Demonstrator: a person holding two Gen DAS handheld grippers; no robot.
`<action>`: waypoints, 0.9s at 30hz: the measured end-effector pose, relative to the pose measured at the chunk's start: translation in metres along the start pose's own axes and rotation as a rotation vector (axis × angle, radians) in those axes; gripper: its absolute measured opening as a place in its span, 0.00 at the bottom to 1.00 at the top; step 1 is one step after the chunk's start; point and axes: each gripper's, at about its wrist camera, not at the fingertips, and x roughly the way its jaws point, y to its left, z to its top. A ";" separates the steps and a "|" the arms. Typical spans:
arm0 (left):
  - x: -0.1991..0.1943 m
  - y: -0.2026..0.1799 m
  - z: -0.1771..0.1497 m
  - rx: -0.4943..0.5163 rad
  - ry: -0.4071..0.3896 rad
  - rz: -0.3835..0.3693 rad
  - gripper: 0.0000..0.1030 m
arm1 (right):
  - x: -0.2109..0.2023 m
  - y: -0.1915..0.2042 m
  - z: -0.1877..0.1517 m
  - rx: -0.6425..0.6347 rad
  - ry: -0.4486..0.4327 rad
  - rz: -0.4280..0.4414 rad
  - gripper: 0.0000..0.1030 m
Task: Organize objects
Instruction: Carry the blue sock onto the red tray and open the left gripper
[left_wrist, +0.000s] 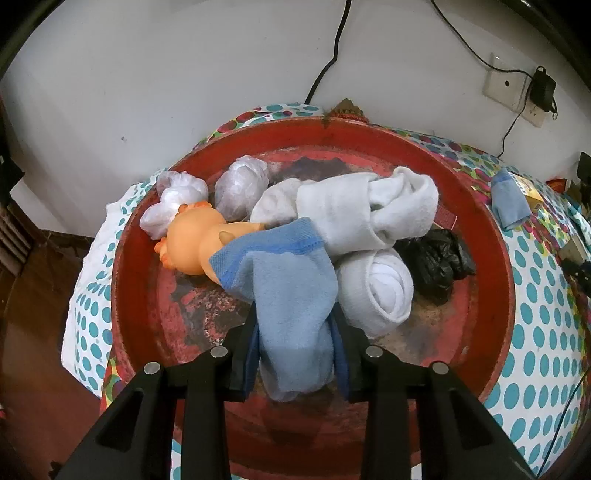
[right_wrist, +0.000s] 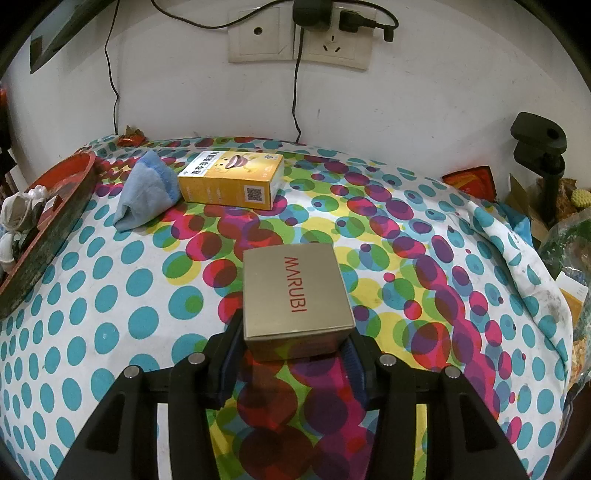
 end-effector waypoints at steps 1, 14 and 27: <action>0.000 0.000 0.000 0.002 -0.003 0.001 0.33 | 0.000 0.000 0.000 0.000 0.000 0.001 0.47; -0.022 0.001 0.000 0.011 -0.102 0.052 0.63 | 0.000 -0.002 0.000 -0.003 0.000 0.004 0.47; -0.033 0.006 -0.015 0.008 -0.160 0.059 0.66 | 0.000 -0.005 0.000 -0.006 -0.001 0.003 0.47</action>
